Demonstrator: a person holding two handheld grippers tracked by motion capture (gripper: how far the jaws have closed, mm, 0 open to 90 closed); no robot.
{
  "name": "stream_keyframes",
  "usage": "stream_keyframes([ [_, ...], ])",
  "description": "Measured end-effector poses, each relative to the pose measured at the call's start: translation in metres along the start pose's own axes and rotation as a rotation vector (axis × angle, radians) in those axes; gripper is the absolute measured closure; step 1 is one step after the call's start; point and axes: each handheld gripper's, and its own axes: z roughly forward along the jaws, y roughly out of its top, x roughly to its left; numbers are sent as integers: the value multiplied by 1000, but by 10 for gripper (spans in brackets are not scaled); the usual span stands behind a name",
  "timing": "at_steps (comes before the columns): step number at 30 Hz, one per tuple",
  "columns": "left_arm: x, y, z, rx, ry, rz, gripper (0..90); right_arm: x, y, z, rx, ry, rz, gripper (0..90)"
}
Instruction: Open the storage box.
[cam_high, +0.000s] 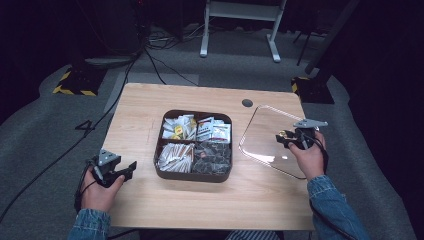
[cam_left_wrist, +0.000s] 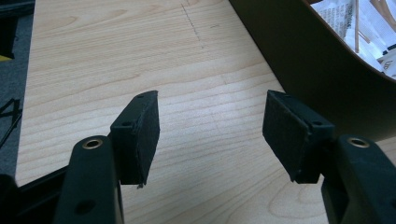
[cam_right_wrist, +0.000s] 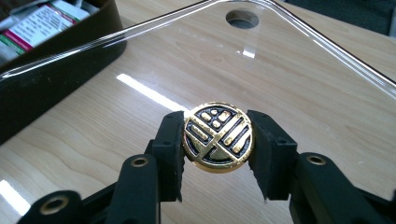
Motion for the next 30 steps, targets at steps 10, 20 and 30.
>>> stream_keyframes([
  [10, -3, 1, 1, -9, -6, 7, 367, -2, -29, 17, 38, 5, 26, 594],
  [20, -2, 1, 0, -12, -13, 6, 365, 0, -43, 29, 53, 16, 50, 594],
  [30, -4, 1, 2, -8, -21, 19, 364, 3, -50, 36, 58, 16, 58, 593],
])
